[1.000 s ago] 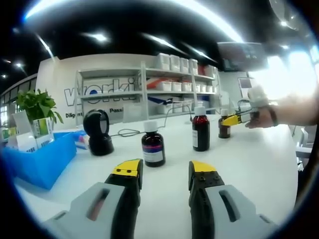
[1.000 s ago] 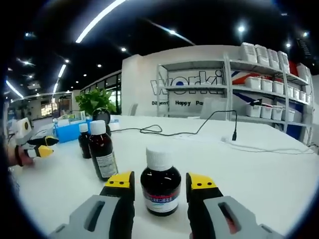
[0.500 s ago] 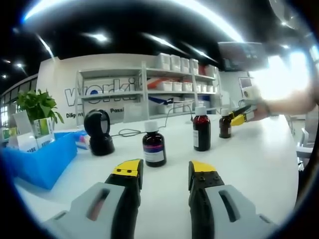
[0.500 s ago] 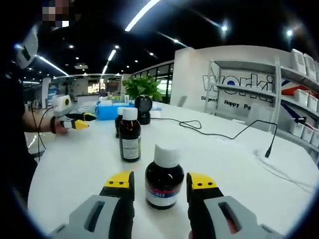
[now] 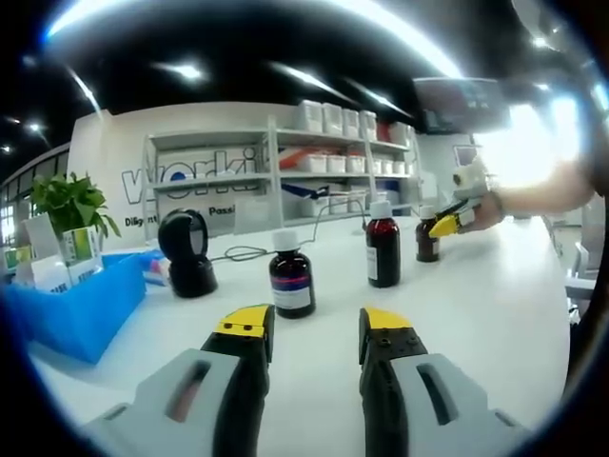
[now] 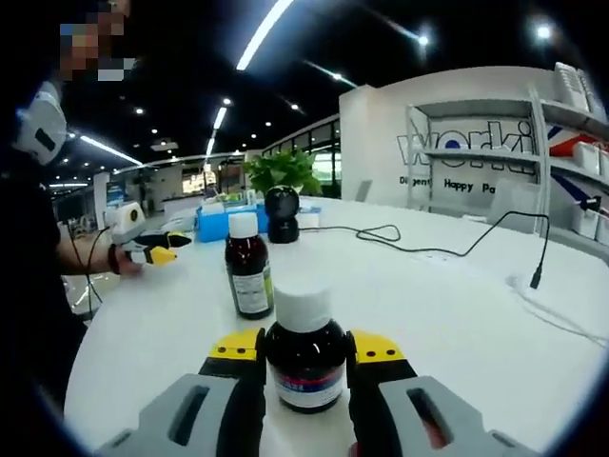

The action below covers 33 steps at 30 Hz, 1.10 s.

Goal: Rotate the medicine bottle to make it face forward pick up the medicine bottle inspect the drug traceability code place the medicine on the table

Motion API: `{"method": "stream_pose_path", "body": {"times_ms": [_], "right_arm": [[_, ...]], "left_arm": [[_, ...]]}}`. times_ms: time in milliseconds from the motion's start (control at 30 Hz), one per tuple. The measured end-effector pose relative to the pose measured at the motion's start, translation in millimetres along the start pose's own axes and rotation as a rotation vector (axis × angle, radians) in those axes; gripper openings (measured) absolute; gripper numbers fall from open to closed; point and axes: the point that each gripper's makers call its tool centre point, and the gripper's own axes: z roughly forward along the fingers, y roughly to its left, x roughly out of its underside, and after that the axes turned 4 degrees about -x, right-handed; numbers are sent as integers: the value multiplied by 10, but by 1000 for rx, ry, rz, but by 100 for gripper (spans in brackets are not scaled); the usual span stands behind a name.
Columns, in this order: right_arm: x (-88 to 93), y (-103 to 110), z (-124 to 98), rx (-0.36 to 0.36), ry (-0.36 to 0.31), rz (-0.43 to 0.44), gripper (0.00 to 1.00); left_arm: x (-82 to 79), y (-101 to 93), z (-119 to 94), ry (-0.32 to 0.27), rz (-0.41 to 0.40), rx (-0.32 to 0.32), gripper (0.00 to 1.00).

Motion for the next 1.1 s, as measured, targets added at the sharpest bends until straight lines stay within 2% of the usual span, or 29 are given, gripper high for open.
{"method": "stream_pose_path", "body": {"times_ms": [333,667,1100], "right_arm": [[-2,-28,-7,110,-8,17,28],[8,-30,-8,190,-14,36,28],[10,-12,-10,342,-42,77,28]], "left_arm": [[-4,-7,-2,-3,-1,4,27],[-2,-4,-1,-4,-3,5,27],[15,-1,3,1,-1,4,27]]}}
